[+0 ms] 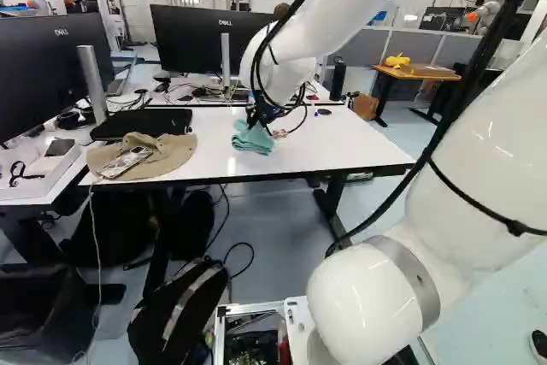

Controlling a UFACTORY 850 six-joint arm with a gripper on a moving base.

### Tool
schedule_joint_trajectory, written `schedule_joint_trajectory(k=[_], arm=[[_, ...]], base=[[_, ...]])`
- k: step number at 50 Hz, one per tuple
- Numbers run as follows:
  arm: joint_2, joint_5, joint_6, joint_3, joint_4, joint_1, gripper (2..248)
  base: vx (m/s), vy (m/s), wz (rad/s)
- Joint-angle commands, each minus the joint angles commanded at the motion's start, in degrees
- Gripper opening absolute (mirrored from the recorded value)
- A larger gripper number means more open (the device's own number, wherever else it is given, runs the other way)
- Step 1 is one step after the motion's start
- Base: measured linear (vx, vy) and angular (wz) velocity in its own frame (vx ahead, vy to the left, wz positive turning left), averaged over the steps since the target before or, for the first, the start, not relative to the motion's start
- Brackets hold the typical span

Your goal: Clean the table with the green towel

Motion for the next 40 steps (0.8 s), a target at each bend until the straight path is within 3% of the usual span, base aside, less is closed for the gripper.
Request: schedule_joint_trajectory(k=[7, 8, 12, 13, 18, 19, 23, 24, 28, 29, 33, 34, 40], arm=[[0.0, 0.0, 0.0, 0.0, 0.0, 0.0, 55], [0.0, 0.0, 0.0, 0.0, 0.0, 0.0, 86], [0.0, 0.0, 0.0, 0.0, 0.0, 0.0, 86], [0.0, 0.0, 0.0, 0.0, 0.0, 0.0, 121], [0.0, 0.0, 0.0, 0.0, 0.0, 0.0, 121], [0.0, 0.0, 0.0, 0.0, 0.0, 0.0, 156], [0.0, 0.0, 0.0, 0.0, 0.0, 0.0, 156], [0.0, 0.0, 0.0, 0.0, 0.0, 0.0, 192], [0.0, 0.0, 0.0, 0.0, 0.0, 0.0, 192], [0.0, 0.0, 0.0, 0.0, 0.0, 0.0, 230], [0.0, 0.0, 0.0, 0.0, 0.0, 0.0, 230], [0.0, 0.0, 0.0, 0.0, 0.0, 0.0, 247], [0.37, 0.0, 0.0, 0.04, 0.0, 0.0, 247]], base=[[0.0, 0.0, 0.0], [0.0, 0.0, 0.0], [0.0, 0.0, 0.0], [0.0, 0.0, 0.0], [0.0, 0.0, 0.0], [0.0, 0.0, 0.0], [0.0, 0.0, 0.0], [0.0, 0.0, 0.0], [0.0, 0.0, 0.0], [0.0, 0.0, 0.0], [0.0, 0.0, 0.0], [0.0, 0.0, 0.0], [0.0, 0.0, 0.0]])
